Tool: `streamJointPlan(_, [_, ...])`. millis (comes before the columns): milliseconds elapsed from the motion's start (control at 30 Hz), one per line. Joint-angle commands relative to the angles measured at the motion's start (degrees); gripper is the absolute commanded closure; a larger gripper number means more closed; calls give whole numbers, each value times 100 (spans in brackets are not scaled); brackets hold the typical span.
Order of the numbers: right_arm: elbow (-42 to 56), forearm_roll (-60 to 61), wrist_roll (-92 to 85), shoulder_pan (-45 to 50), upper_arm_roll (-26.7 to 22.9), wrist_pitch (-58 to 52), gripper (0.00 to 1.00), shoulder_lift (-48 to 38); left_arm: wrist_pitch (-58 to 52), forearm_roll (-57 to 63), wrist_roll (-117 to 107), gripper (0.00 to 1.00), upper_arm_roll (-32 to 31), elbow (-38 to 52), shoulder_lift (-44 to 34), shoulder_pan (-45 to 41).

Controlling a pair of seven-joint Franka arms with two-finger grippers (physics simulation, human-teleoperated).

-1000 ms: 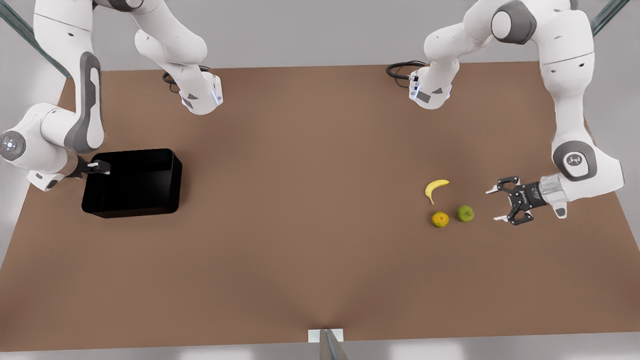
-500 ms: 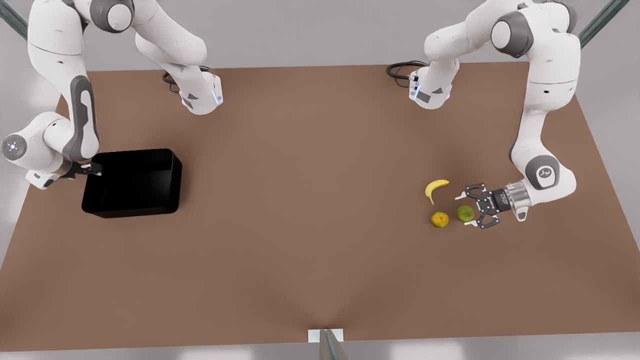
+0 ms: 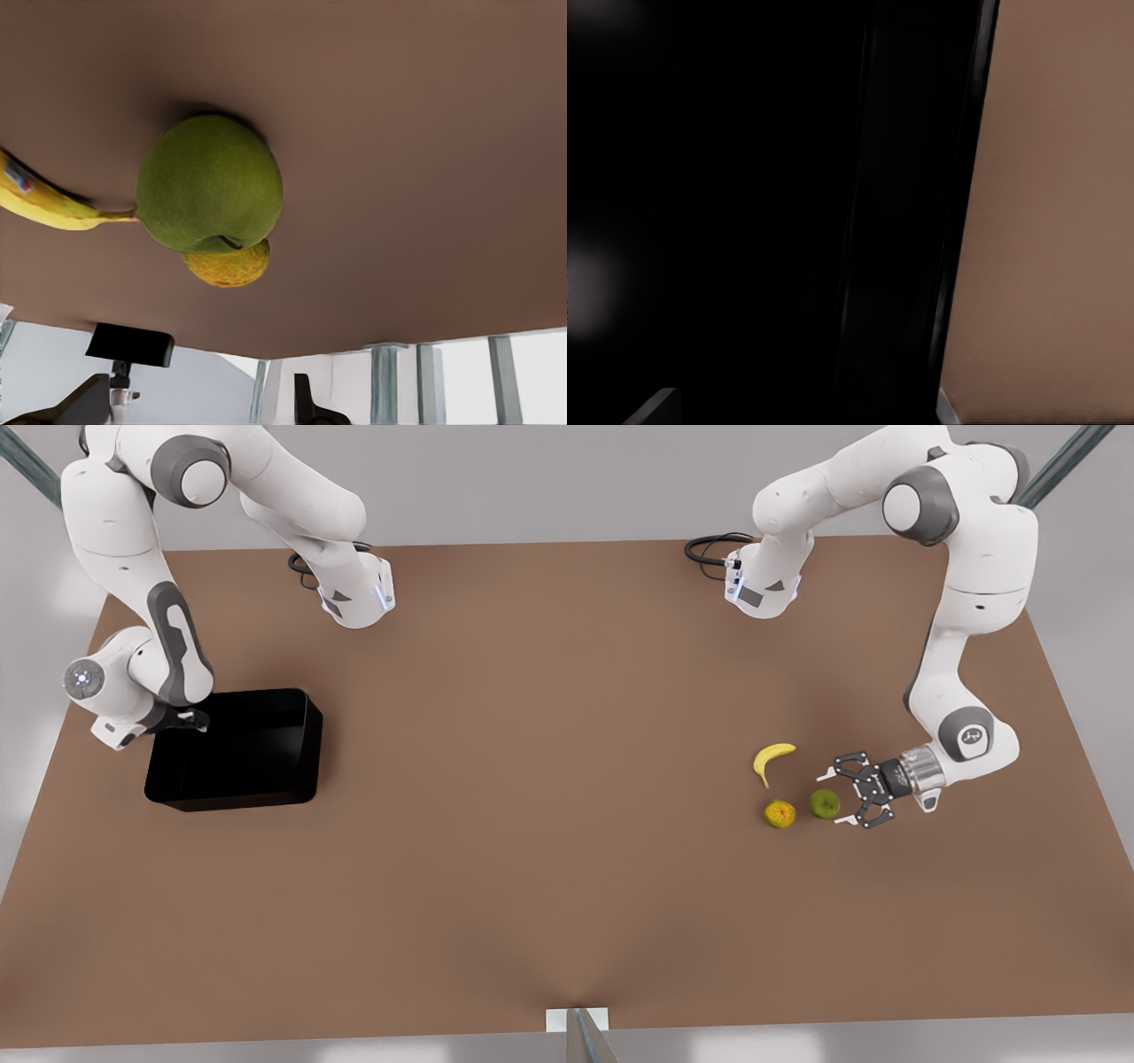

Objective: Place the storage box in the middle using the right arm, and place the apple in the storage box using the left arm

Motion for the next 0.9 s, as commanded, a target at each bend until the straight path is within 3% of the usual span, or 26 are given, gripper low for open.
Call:
streamJointPlan(0, [-1, 0, 0, -11, 0, 0, 0, 4, 11, -12, 32, 0, -1, 0, 11, 0])
streamJointPlan(100, [-1, 0, -70, -64, 0, 0, 3, 4, 125, -21, 164, 0, 8, -17, 169, 0])
streamJointPlan(133, [8, 0, -70, -64, 0, 0, 14, 13, 195, -56, 173, 0, -1, -17, 204, 0])
streamJointPlan(167, [17, 0, -70, -91, 0, 0, 32, 22, 221, -91, 173, 0, 8, -17, 213, 0])
streamJointPlan(200, [17, 0, -70, -99, 0, 0, 41, 39, 274, -100, 173, 0, 8, -17, 248, 0])
streamJointPlan(400, [26, 0, -158, -179, 0, -9, 67, 48, 459, -214, 243, 0, 8, -105, 336, 0])
streamJointPlan(600, [43, 0, -167, -179, 0, -17, 79, 48, 661, -443, 322, 0, 8, -158, 450, 0])
streamJointPlan(867, [61, 0, -185, -152, 61, -53, 79, 22, 758, -575, 542, 0, 8, -184, 574, 9])
